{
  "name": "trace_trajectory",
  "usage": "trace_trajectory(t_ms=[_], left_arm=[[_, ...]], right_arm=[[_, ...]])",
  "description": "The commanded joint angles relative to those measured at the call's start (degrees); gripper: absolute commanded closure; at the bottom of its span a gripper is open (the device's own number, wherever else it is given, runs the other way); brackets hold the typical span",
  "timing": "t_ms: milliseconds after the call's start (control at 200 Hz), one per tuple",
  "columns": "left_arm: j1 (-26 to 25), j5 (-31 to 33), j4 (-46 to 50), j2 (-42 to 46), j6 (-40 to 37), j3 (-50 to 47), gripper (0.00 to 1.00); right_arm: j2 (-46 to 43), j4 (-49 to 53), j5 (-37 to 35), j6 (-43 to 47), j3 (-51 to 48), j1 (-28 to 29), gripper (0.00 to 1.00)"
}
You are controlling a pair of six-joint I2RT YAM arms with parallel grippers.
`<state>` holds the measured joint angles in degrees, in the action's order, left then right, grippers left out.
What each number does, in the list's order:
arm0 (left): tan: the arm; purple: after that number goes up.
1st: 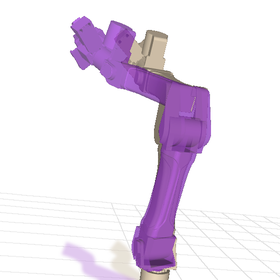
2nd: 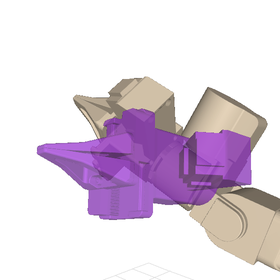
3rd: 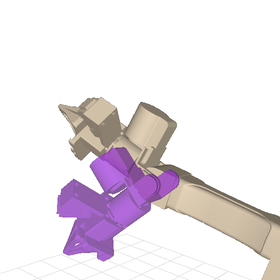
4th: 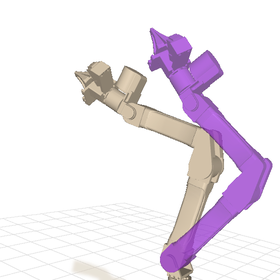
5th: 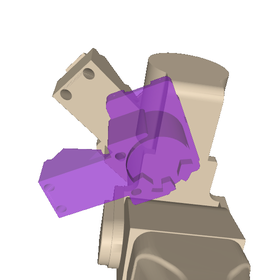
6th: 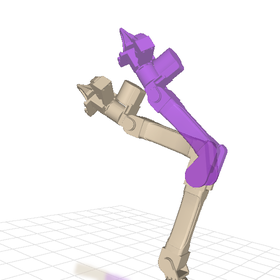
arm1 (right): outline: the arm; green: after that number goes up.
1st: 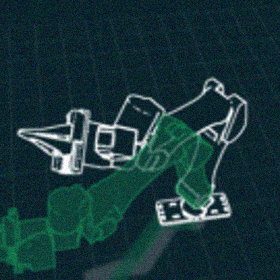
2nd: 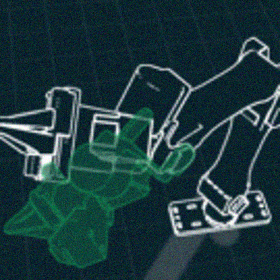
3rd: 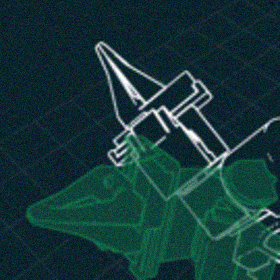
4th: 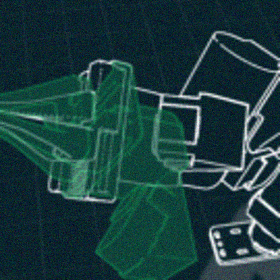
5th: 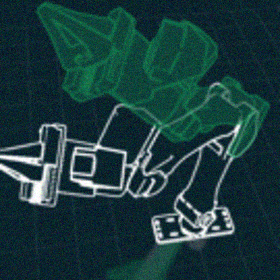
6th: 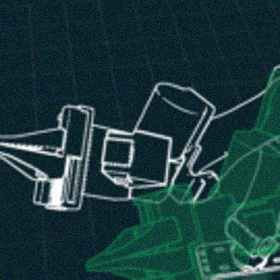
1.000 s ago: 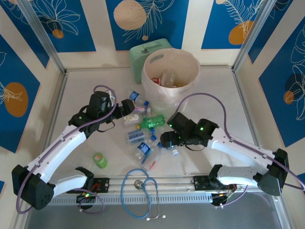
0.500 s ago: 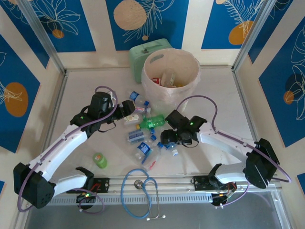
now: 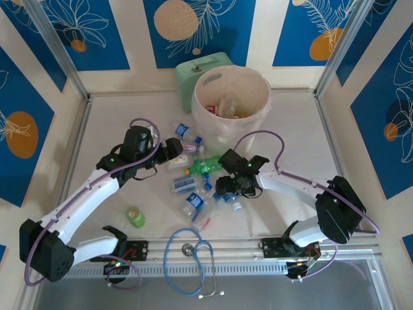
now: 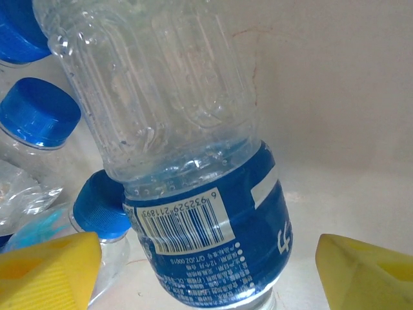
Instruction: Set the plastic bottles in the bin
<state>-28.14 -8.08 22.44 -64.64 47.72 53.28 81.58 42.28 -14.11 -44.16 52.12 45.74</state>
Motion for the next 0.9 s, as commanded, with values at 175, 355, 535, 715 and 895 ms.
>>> trace_trajectory(t_ms=[175, 355, 535, 715, 895], left_arm=[[0.5, -1.5, -1.2, -0.2, -0.1, -0.4, 0.07], [0.6, -1.4, -1.5, -0.2, 0.0, -0.8, 0.08], [0.5, -1.6, -1.9, -0.3, 0.2, -0.9, 0.08], [0.5, -1.6, -1.8, -0.4, 0.2, -1.0, 0.08], [0.5, -1.5, -1.8, -0.2, 0.2, -1.0, 0.08]], right_arm=[[1.8, -1.2, 0.5, -1.2, -0.7, -1.2, 0.14], [3.0, -2.1, 0.9, -1.3, -1.5, -1.4, 0.16], [5.2, -1.9, 1.2, -0.9, -0.4, -1.5, 0.17], [7.0, -2.1, 1.5, -0.6, 0.3, -1.2, 0.22], [7.2, -1.8, 1.2, -0.8, 0.4, -1.2, 0.32]])
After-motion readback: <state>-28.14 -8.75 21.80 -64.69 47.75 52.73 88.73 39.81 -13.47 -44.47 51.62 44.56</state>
